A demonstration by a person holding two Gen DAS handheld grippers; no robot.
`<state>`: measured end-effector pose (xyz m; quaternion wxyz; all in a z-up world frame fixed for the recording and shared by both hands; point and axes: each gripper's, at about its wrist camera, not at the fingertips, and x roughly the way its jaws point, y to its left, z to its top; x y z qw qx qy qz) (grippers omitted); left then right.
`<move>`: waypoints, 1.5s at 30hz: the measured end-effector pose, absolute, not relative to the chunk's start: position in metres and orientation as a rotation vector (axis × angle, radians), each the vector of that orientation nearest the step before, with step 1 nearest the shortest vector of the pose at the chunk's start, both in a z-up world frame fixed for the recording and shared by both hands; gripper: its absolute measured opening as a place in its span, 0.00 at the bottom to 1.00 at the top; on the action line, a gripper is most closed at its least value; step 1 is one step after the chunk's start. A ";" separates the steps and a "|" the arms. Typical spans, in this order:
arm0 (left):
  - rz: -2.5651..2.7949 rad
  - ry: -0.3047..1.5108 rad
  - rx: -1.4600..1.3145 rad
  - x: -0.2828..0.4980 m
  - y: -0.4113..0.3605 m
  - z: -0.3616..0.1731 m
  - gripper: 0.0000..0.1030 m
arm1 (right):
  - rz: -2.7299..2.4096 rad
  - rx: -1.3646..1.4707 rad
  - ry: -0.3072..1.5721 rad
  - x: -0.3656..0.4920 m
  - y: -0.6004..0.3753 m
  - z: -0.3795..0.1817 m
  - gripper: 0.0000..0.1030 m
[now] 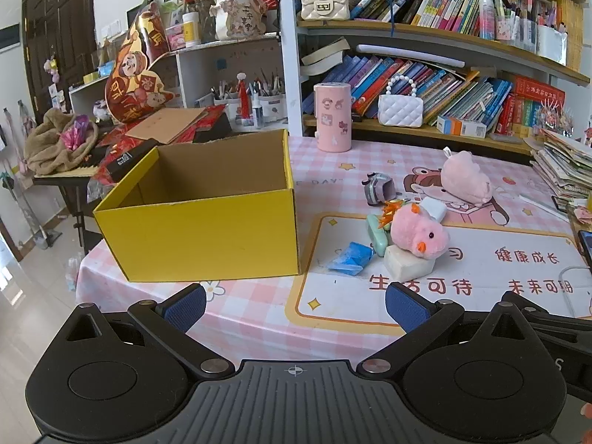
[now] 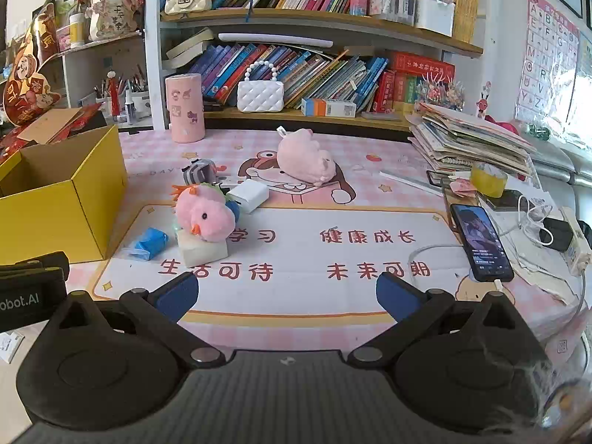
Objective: Organize objects
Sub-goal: 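Move both tools toward the toys on the printed mat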
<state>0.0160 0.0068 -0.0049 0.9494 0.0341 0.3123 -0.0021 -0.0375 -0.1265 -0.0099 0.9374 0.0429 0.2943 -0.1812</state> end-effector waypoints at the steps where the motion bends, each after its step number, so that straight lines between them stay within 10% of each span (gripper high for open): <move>1: -0.005 0.638 0.069 0.016 0.007 -0.005 1.00 | -0.370 0.088 0.602 -0.038 -0.126 -0.010 1.00; 45: 0.112 0.742 -0.046 0.083 0.006 -0.026 1.00 | -0.207 0.045 0.700 0.060 -0.157 -0.025 0.89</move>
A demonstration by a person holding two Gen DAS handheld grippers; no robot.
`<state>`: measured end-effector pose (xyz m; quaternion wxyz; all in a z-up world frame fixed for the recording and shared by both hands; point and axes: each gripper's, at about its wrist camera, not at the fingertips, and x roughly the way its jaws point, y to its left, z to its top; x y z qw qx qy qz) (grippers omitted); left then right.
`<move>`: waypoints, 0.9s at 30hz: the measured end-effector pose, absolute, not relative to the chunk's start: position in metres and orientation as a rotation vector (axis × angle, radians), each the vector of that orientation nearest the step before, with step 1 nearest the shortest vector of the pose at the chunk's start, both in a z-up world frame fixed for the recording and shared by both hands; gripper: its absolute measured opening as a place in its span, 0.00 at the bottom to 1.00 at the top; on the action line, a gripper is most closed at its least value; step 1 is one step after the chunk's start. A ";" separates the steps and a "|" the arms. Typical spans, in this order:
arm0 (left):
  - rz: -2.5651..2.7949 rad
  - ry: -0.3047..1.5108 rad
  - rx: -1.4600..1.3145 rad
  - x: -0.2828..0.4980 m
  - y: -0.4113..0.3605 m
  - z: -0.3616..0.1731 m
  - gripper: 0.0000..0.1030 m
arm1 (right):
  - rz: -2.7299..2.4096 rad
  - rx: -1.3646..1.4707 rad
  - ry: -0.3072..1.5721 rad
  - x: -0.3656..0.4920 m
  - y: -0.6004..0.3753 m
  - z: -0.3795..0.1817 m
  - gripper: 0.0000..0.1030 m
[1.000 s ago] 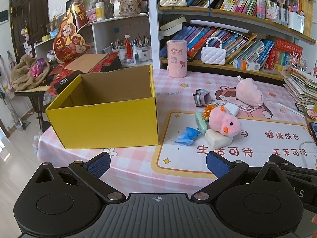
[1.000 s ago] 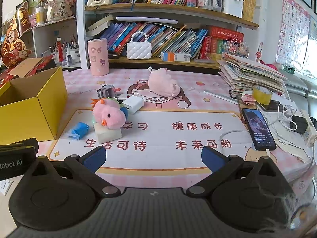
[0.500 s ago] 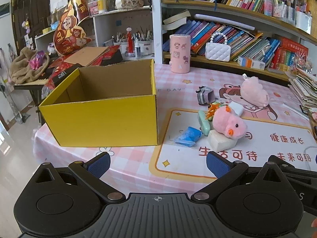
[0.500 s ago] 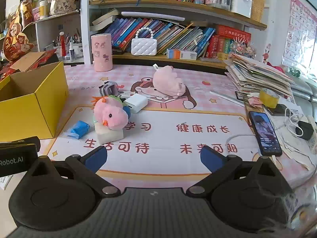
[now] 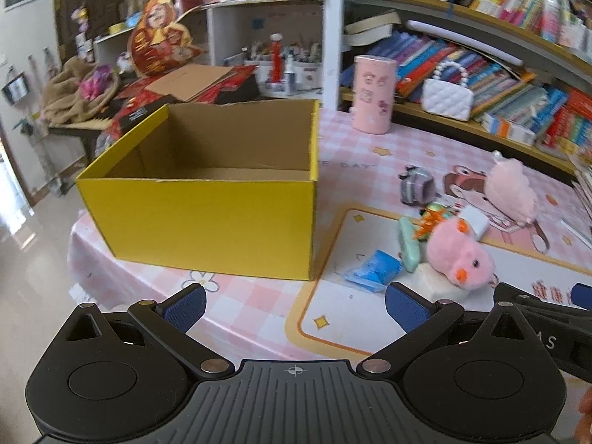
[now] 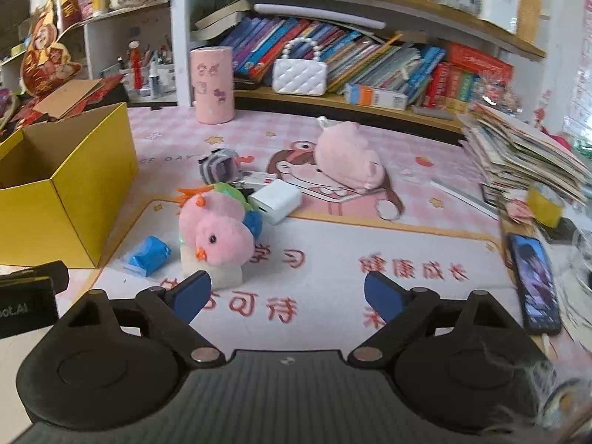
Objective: Organize objects
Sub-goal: 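Move both tools toward the toys on the printed mat, then grasp the blue pouch with the left tool while the right tool grasps the pink chick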
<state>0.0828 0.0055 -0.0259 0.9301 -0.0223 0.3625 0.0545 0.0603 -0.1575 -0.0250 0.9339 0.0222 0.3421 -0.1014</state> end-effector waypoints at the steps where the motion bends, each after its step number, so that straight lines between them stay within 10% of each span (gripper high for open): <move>1: 0.129 0.744 -0.052 0.085 0.006 -0.026 1.00 | -0.190 0.043 0.705 0.067 -0.158 -0.026 0.89; 9: 0.266 0.763 -0.091 0.094 0.009 -0.028 1.00 | -0.024 0.036 0.748 0.117 -0.158 -0.037 0.78; 16: 0.260 0.786 -0.088 0.105 -0.006 -0.030 0.98 | 0.134 0.052 0.764 0.152 -0.162 -0.044 0.42; 27: 0.075 0.852 -0.046 0.144 -0.059 -0.049 0.51 | 0.133 0.180 0.572 0.137 -0.223 -0.003 0.27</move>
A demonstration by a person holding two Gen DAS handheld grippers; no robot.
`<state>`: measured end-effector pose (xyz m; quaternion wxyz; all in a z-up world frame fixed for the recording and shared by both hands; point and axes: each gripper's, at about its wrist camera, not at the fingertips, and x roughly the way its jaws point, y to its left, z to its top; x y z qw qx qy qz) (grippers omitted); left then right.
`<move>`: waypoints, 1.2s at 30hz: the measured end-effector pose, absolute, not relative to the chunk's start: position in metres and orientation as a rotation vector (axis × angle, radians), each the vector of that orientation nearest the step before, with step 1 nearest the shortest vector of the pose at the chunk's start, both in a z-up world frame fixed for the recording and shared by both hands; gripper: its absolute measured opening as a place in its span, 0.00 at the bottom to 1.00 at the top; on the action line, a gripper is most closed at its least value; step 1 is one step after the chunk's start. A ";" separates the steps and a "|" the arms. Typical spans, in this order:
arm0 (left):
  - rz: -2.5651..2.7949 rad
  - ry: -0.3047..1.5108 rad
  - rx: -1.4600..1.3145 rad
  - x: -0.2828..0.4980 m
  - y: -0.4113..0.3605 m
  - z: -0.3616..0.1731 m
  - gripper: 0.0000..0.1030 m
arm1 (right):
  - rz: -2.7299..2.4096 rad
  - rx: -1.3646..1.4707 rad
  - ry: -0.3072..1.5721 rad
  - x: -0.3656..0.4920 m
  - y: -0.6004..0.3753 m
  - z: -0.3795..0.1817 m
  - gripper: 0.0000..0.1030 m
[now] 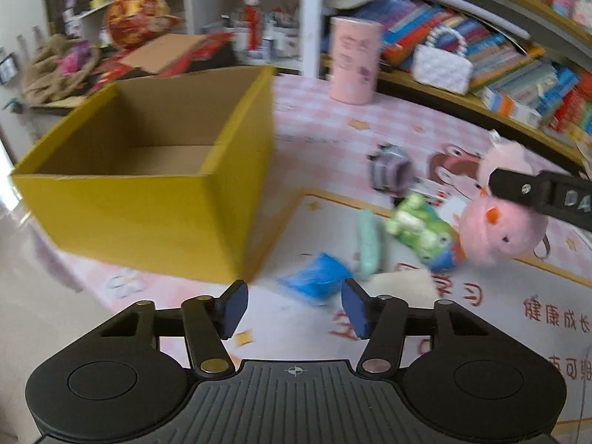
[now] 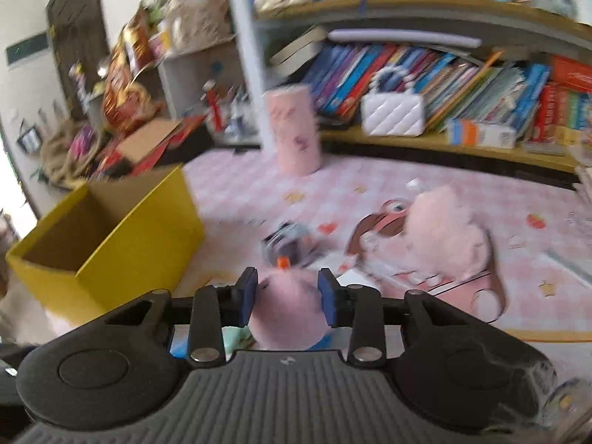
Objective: Organize objects
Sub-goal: 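Grasp the blue pouch with the left tool while the right tool grasps the pink chick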
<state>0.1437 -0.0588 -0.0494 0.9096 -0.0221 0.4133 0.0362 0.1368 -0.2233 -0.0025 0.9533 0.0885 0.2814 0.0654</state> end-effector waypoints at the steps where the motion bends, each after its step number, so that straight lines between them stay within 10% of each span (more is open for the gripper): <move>1: 0.066 0.858 -0.032 0.148 -0.064 -0.053 0.51 | 0.132 0.188 0.572 0.137 -0.229 -0.002 0.18; 2: 0.061 0.865 -0.015 0.153 -0.068 -0.058 0.51 | 0.134 0.195 0.573 0.136 -0.233 -0.002 0.07; 12: 0.111 0.918 0.053 0.183 -0.075 -0.093 0.39 | 0.086 0.183 0.722 0.131 -0.261 -0.029 0.10; 17: 0.079 0.914 0.007 0.182 -0.074 -0.087 0.18 | 0.062 0.163 0.766 0.123 -0.268 -0.034 0.54; 23: 0.084 0.816 -0.033 0.165 -0.068 -0.060 0.18 | 0.192 0.087 0.837 0.113 -0.257 -0.034 0.72; 36: -0.012 0.737 -0.055 0.137 -0.069 -0.021 0.18 | 0.166 0.139 1.011 0.104 -0.245 -0.067 0.69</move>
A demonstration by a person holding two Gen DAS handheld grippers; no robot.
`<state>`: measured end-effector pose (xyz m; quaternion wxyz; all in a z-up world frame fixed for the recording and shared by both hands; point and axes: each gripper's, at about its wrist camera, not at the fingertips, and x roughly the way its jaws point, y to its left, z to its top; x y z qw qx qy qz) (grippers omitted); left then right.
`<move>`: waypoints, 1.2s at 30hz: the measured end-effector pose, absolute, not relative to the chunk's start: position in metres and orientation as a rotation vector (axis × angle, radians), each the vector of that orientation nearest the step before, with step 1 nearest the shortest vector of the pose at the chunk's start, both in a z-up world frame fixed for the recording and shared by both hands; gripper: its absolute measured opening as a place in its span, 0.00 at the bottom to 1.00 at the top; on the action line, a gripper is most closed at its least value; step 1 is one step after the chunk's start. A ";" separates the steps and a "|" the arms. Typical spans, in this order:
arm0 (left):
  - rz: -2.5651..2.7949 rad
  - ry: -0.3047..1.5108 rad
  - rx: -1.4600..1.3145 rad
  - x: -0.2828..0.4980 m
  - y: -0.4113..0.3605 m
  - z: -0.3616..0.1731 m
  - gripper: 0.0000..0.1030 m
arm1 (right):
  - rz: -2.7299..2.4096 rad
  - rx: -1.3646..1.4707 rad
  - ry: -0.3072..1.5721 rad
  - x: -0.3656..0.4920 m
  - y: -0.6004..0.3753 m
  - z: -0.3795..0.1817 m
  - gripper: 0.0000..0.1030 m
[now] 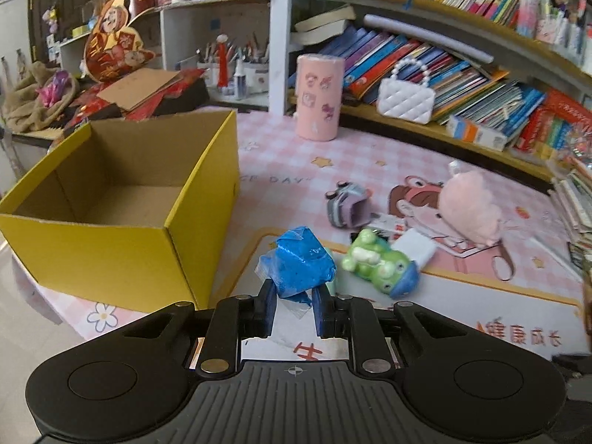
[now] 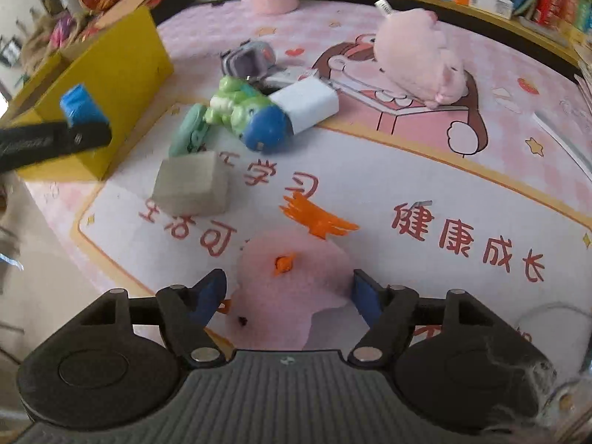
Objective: Organize objects
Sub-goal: 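Grasp the blue pouch with the left tool while the right tool grasps the pink chick, then carry the blue pouch and pink chick over the yellow box with both tools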
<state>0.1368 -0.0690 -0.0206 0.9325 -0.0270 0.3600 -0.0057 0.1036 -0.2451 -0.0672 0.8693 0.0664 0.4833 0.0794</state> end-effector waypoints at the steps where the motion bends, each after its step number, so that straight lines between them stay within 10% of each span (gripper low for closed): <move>1: -0.023 0.732 -0.062 0.135 -0.068 -0.018 0.18 | 0.162 0.138 0.988 0.102 -0.243 -0.064 0.69; 36: -0.112 0.654 -0.097 0.007 0.161 0.008 0.18 | 0.146 0.113 0.800 0.009 0.011 -0.008 0.69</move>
